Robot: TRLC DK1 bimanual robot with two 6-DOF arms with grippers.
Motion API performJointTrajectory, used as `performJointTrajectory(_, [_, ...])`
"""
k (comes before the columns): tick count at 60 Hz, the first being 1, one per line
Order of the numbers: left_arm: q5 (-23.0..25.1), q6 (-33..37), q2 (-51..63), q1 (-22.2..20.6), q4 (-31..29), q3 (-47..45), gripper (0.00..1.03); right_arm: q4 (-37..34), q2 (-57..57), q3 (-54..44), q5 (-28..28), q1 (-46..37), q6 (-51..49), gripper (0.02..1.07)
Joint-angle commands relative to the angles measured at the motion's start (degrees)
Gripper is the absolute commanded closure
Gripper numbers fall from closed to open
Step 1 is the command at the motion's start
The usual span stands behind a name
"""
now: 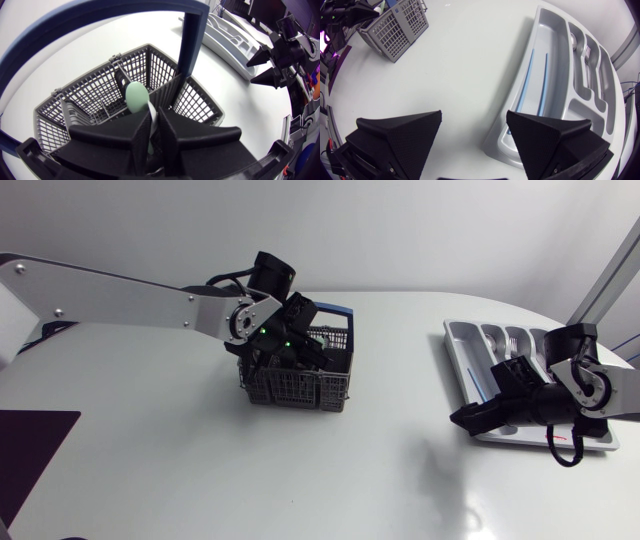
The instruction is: Unload the cutlery basket into the drawer organizer.
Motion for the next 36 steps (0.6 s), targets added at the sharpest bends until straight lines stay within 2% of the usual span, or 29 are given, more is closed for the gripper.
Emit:
performJointTrajectory(1, [-0.21,-1.22,0.86,0.71,0.29,-2.51,1.0,0.18,-0.58,-1.31,0.37,-0.28,-0.26,0.14])
performJointTrajectory(16, [-0.04,-1.66,-1.86,0.88,2.49,-5.76,1.0,0.35,-0.58,-1.4,0.63,-0.28,-0.26,0.14])
performJointTrajectory(36, [0.75,-2.62,-8.37,1.06,9.17,-12.27,1.0,0.79,-0.58,-1.57,1.07,-0.19,-0.18,0.14])
